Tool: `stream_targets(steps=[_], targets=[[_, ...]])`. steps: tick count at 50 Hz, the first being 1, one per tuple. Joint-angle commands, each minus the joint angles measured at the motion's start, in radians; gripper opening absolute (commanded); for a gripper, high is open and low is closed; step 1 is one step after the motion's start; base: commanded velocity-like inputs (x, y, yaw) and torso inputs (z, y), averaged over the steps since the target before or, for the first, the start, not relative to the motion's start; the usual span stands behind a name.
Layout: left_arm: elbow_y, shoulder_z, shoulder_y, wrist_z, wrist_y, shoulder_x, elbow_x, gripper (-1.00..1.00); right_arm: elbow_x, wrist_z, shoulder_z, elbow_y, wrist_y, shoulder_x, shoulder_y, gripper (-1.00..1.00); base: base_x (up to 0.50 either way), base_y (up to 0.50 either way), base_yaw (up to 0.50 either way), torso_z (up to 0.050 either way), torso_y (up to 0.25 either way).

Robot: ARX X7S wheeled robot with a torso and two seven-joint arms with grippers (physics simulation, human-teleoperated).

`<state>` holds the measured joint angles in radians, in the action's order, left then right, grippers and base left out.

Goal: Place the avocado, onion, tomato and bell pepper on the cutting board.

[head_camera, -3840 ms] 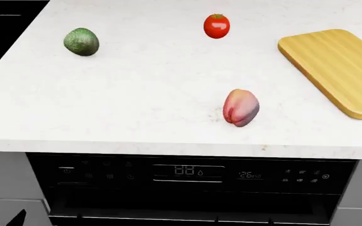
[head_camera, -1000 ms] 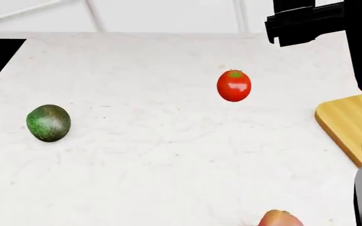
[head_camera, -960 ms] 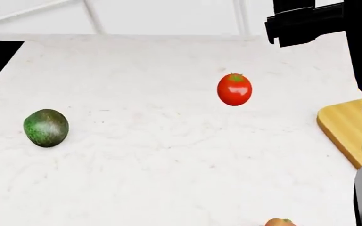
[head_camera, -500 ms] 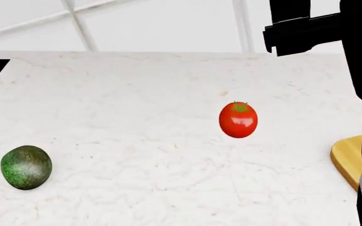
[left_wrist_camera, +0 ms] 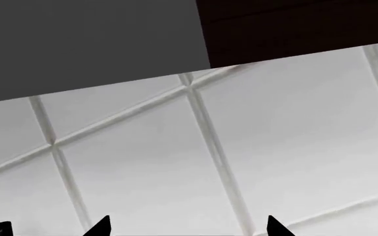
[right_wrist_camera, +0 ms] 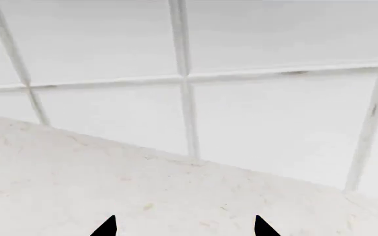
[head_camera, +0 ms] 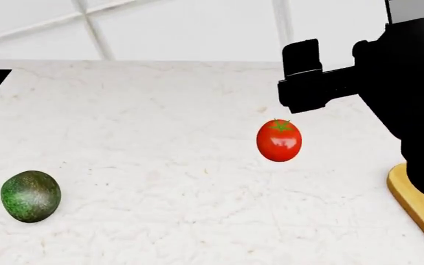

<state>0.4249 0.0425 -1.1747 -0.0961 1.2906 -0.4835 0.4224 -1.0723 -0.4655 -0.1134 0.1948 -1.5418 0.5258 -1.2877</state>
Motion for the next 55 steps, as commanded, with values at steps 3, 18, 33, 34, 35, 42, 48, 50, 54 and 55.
stream_targets(steps=[3,18,33,34,35,42,48,50,54,55], targets=[[0.006,-0.006,-0.006,-0.003,0.006,-0.004,0.004,1.0,-0.246,-0.072,-0.139,-0.29,-0.025,0.028,-0.163,1.0,0.0,0.0,0.0,0.0,0.0],[0.004,-0.018,-0.015,-0.002,0.005,-0.008,0.009,1.0,-0.346,0.003,-0.274,-0.458,0.042,0.04,-0.206,1.0,0.0,0.0,0.0,0.0,0.0],[0.001,-0.022,-0.015,-0.003,0.004,-0.014,0.012,1.0,-0.141,0.208,-0.449,-0.558,0.199,0.023,-0.19,1.0,0.0,0.0,0.0,0.0,0.0],[-0.001,-0.023,-0.015,-0.003,0.002,-0.014,0.012,1.0,-0.124,0.224,-0.469,-0.551,0.215,0.02,-0.18,1.0,0.0,0.0,0.0,0.0,0.0],[-0.002,-0.023,-0.016,-0.003,0.002,-0.014,0.012,1.0,-0.111,0.233,-0.481,-0.556,0.224,0.018,-0.179,1.0,0.0,0.0,0.0,0.0,0.0],[-0.005,-0.024,-0.015,-0.003,0.0,-0.015,0.013,1.0,-0.032,0.291,-0.55,-0.62,0.293,-0.014,-0.167,1.0,0.0,0.0,0.0,0.0,0.0],[-0.011,-0.031,-0.009,-0.005,-0.01,-0.015,0.01,1.0,0.021,0.331,-0.589,-0.684,0.35,-0.037,-0.16,1.0,0.0,0.0,0.0,0.0,0.0],[-0.009,-0.029,-0.007,-0.006,-0.009,-0.015,0.012,1.0,0.029,0.338,-0.596,-0.688,0.367,-0.042,-0.149,1.0,0.0,0.0,0.0,0.0,0.0],[-0.008,-0.03,-0.007,-0.006,-0.009,-0.017,0.013,1.0,0.043,0.354,-0.608,-0.711,0.392,-0.056,-0.14,1.0,0.0,0.0,0.0,0.0,0.0],[-0.007,-0.029,-0.006,-0.006,-0.009,-0.018,0.013,1.0,0.048,0.361,-0.612,-0.719,0.398,-0.059,-0.14,1.0,0.0,0.0,0.0,0.0,0.0]])
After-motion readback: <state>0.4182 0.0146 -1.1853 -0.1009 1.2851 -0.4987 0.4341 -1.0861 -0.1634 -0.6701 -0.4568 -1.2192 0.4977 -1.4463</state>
